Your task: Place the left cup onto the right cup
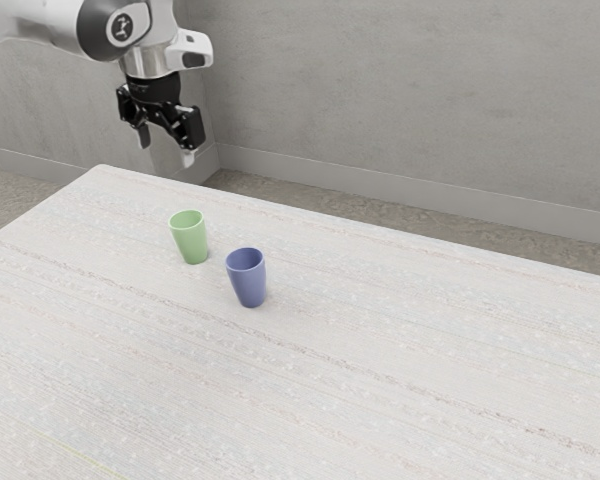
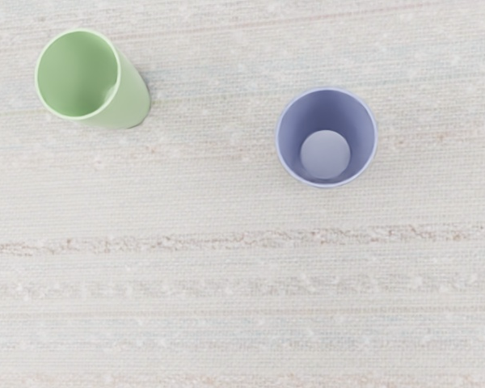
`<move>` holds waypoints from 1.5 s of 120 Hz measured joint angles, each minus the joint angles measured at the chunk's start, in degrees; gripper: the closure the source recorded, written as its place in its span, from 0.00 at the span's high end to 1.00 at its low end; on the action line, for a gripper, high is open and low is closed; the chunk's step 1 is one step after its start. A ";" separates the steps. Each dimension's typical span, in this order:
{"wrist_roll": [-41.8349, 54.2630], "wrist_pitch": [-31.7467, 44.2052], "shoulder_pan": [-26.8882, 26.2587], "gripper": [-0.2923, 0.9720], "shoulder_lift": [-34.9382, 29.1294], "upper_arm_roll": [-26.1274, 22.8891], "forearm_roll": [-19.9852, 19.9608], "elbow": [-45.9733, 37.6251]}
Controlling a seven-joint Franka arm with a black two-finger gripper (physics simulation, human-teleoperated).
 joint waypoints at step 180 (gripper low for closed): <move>10.04 11.39 0.65 0.77 20.70 8.73 -2.57 9.79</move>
